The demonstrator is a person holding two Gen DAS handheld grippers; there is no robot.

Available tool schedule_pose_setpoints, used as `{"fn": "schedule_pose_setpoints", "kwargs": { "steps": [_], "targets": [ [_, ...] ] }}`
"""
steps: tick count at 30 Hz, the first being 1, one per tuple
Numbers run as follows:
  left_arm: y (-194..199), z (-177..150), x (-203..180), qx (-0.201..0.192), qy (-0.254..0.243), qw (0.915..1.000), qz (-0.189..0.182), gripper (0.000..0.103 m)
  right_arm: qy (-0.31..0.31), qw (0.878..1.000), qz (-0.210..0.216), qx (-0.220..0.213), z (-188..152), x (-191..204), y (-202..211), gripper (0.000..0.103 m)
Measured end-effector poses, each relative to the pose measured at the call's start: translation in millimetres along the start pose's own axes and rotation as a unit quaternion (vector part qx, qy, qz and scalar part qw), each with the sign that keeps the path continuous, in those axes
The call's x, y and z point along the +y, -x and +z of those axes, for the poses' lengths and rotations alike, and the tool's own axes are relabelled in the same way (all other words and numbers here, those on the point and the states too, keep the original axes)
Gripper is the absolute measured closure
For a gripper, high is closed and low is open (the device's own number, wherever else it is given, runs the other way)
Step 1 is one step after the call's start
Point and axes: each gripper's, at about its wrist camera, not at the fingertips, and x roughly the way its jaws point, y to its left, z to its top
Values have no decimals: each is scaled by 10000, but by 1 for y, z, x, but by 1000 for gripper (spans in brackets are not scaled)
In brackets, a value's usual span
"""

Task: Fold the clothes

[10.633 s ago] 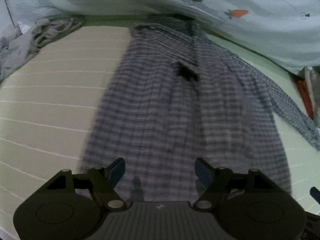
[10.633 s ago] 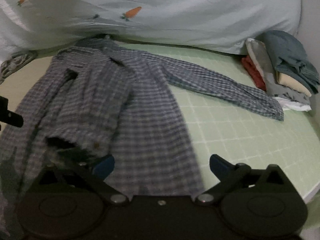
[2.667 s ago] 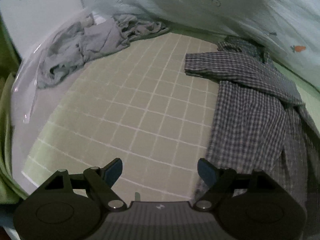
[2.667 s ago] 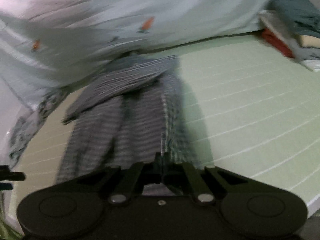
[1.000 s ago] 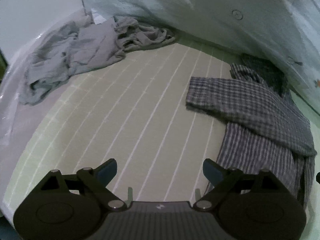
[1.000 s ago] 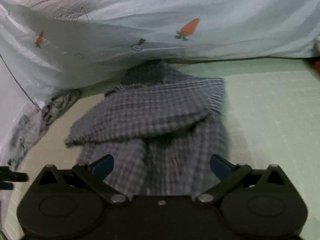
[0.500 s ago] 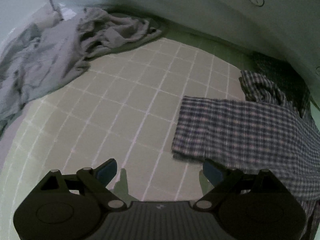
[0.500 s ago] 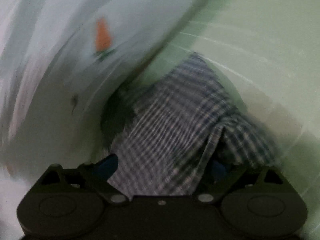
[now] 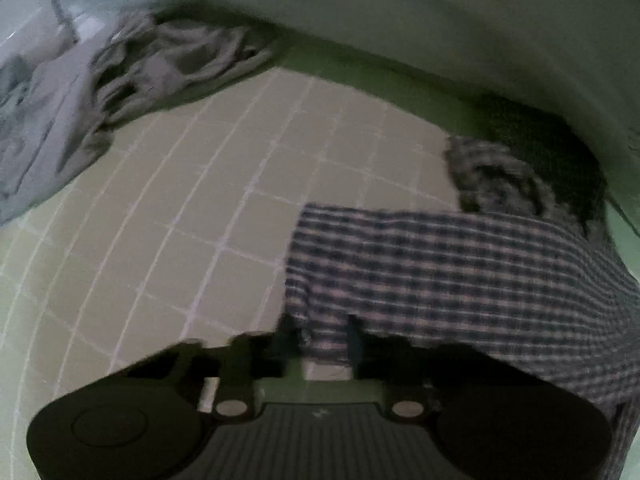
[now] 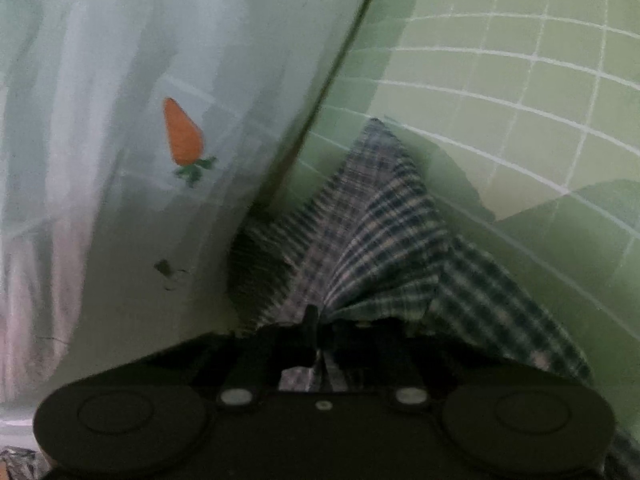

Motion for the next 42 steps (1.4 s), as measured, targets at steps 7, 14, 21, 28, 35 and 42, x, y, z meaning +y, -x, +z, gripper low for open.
{"fn": "schedule_pose_setpoints", "kwargs": {
  "steps": [7, 14, 21, 28, 35, 42],
  "targets": [
    [42, 18, 5, -673, 93, 9977, 37, 101, 60, 9992, 396, -45, 3, 17, 12, 99],
    [90, 42, 33, -1306, 488, 9902, -118, 101, 134, 9951, 972, 80, 0, 43, 20, 99],
    [91, 47, 50, -1389, 726, 9876, -42, 101, 350, 9947, 905, 352, -9, 50, 11, 99],
    [99, 60, 70, -1857, 836, 9787, 248, 101, 895, 9883, 768, 970, -21, 61, -15, 86],
    [66, 53, 86, -1361, 1112, 9838, 339, 101, 1426, 9815, 93, 1272, -16, 54, -12, 43],
    [58, 49, 82, -1315, 1023, 9852, 415, 101, 1414, 9872, -200, 705, 11, 41, 16, 34]
  ]
}}
